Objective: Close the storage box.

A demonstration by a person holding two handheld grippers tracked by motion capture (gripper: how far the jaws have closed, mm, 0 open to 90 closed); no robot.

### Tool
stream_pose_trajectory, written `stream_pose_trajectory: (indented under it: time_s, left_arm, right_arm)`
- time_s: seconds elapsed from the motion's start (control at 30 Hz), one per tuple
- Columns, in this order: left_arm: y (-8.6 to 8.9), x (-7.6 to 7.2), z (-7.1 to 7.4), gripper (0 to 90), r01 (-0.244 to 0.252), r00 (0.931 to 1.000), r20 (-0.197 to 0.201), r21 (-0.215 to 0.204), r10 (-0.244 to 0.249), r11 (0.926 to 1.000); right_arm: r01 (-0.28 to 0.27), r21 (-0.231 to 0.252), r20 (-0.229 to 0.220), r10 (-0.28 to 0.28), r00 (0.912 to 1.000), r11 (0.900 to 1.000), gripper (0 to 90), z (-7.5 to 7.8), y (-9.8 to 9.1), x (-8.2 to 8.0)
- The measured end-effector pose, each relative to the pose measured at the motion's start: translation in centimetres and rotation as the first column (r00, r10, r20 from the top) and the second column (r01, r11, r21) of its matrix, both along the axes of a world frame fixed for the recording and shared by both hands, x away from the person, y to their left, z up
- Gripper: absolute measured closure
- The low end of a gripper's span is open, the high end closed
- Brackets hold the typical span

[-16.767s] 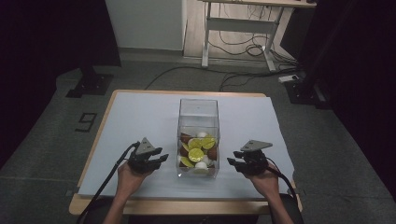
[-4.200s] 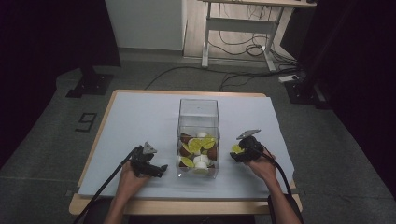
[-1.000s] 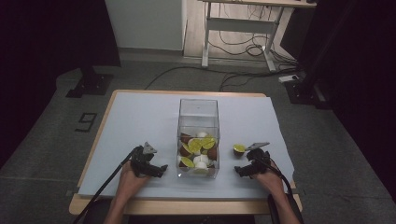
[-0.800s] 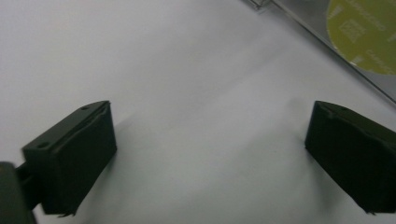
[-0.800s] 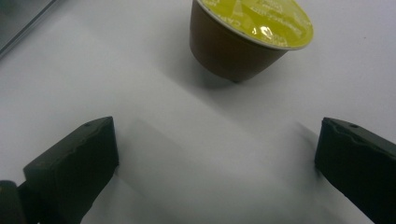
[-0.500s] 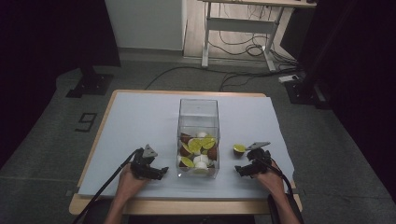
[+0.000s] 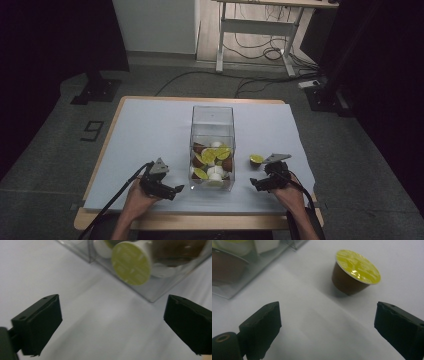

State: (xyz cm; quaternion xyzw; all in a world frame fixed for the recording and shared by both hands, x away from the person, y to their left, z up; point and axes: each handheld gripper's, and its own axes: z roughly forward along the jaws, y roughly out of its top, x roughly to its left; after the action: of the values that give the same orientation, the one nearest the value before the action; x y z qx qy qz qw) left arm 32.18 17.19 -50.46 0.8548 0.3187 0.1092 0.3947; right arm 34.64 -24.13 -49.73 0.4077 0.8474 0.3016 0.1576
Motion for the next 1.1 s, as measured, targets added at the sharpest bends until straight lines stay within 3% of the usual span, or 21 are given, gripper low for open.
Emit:
stream_pose_trajectory:
  time_s: [0.23, 0.53, 1.1]
  left_arm:
    - [-0.5, -0.8, 0.7, 3.1, 0.040, 0.9990, 0.020, -0.034, -0.039, 0.9987]
    - [-0.8, -1.0, 0.9, 10.2, 0.054, 0.9976, 0.046, -0.055, -0.052, 0.9970]
    - [-1.8, -1.0, 1.1, 20.7, 0.075, 0.9938, 0.086, -0.043, -0.071, 0.9963]
  right_arm:
    - [-0.045, 0.070, 0.015, 0.044, 0.9989, 0.9965, 7.2, 1.0, 0.3, -1.0]
    - [-0.132, 0.066, 0.042, 0.129, 0.9907, 0.9891, 7.4, 1.6, 1.7, -1.9]
    - [-0.212, 0.108, 0.065, 0.205, 0.9765, 0.9714, 13.5, 2.4, 4.0, -2.7]
